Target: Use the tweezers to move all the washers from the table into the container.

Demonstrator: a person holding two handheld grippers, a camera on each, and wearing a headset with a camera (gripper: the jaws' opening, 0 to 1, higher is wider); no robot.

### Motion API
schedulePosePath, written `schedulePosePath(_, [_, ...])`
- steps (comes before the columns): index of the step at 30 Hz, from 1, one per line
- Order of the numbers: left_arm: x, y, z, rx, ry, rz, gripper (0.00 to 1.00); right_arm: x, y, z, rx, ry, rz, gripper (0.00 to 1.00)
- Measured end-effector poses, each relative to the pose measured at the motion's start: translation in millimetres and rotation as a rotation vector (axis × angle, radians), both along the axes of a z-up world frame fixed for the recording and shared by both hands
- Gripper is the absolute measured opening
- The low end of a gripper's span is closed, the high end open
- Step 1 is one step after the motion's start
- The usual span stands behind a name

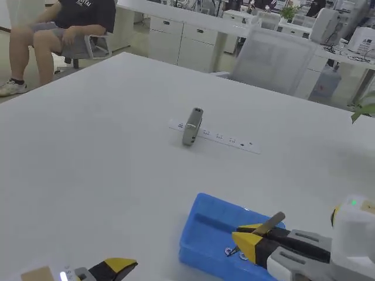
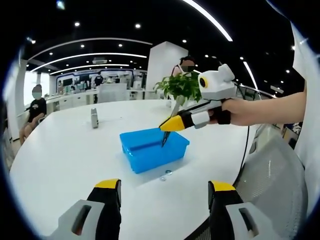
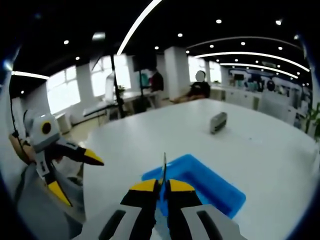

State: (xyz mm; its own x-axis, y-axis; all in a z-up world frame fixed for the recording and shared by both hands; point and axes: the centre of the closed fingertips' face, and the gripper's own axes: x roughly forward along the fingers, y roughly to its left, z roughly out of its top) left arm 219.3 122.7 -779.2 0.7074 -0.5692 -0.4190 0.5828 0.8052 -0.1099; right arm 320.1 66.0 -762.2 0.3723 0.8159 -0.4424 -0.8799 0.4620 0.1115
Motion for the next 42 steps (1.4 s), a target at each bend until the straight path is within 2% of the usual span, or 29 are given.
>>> schedulePosePath(5, [-0.2,0.0,-0.2,0.001,0.001,-0.001,0.71,-14.9,3.8,-6.7,0.001,0.03,0.042,0.04])
schedulePosePath(10, [-0.4,-0.2,-0.6,0.003,0.002,-0.003,0.71,-24.8,3.8,-24.3,-0.037,0.064,0.072,0.04])
schedulePosePath(21, [-0.1,0.5,-0.9,0.002,0.005,0.001,0.71,-27.7,2.1,-54.6,-0.12,0.088,0.098,0.04])
schedulePosePath(33, [-0.3,0.1,-1.6,0.002,0.009,-0.002,0.7,-28.1,0.2,-58.4,-0.163,0.071,0.114,0.03])
schedulePosePath(35, [-0.2,0.5,-1.9,0.003,0.01,0.0,0.7,-28.8,-2.1,-58.8,-0.205,0.052,0.124,0.02])
schedulePosePath(37, [-0.1,0.7,-1.8,0.001,0.01,0.002,0.7,-34.6,-3.9,-61.1,-0.265,0.049,0.179,0.02])
schedulePosePath(40, [-0.3,0.8,-2.1,0.004,0.01,0.0,0.7,-39.3,-4.6,-60.6,-0.347,0.006,0.254,0.02])
schedulePosePath(42, [-0.3,1.0,-2.4,0.007,0.01,0.0,0.7,-39.9,-6.7,-62.8,-0.431,-0.044,0.306,0.03])
